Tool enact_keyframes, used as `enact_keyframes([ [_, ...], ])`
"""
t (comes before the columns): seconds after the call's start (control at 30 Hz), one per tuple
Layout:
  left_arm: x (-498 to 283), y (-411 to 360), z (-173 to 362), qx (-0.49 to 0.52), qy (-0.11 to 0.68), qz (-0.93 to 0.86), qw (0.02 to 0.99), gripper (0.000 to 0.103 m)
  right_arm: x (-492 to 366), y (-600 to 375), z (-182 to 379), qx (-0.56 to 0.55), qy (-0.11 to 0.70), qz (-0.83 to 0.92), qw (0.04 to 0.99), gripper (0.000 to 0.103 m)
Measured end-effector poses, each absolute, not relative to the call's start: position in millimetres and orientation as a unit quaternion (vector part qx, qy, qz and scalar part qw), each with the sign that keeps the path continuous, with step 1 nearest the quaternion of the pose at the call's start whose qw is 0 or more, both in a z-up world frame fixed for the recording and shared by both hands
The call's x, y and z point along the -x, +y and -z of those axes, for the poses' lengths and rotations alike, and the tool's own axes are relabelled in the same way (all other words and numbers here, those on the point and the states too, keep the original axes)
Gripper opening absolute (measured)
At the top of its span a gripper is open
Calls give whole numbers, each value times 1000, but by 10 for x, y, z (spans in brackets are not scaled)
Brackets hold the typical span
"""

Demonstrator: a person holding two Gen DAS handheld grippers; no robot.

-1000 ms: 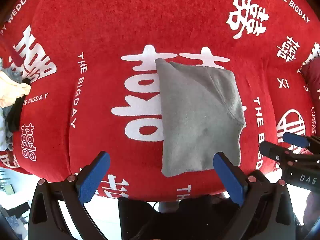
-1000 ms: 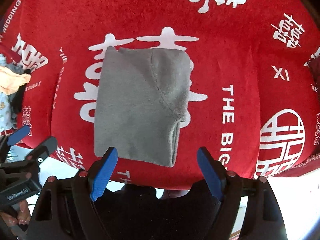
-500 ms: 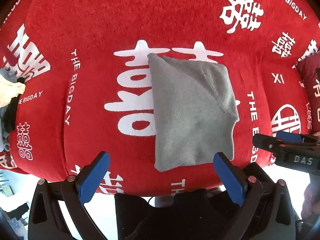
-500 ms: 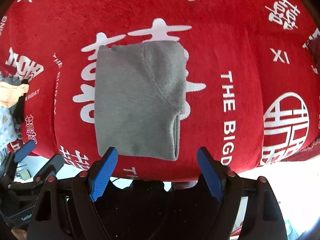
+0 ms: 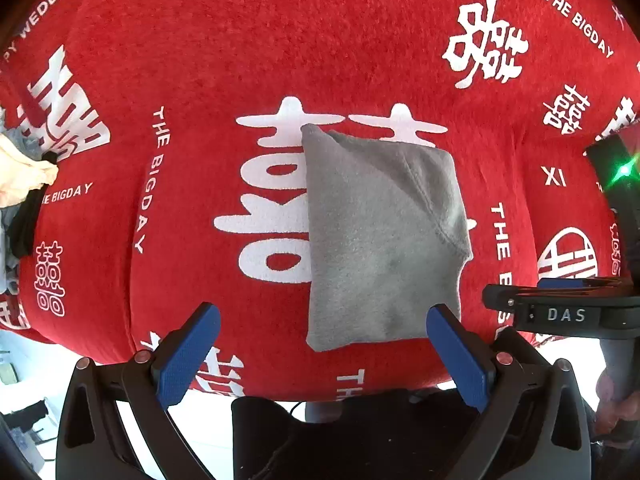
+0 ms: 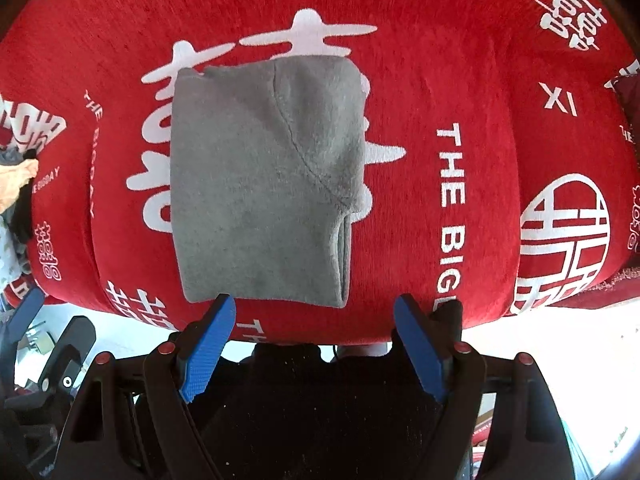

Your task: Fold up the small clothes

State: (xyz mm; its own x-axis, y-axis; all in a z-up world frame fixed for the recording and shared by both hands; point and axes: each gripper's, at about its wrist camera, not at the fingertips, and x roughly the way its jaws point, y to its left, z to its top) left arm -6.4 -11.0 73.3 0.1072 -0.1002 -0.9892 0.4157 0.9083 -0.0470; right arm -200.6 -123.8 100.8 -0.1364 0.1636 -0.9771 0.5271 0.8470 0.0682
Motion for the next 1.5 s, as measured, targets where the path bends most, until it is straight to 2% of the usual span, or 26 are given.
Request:
enact_keyframes([
  [0.43, 101, -89, -806, -121, 636, 148, 747, 103, 1882, -1120, -1016, -207, 749, 118, 618, 84],
  [1.5, 90, -224, -686, -162, 637, 177, 733, 103, 2161, -1198, -1216, -221, 690, 160, 671, 84],
])
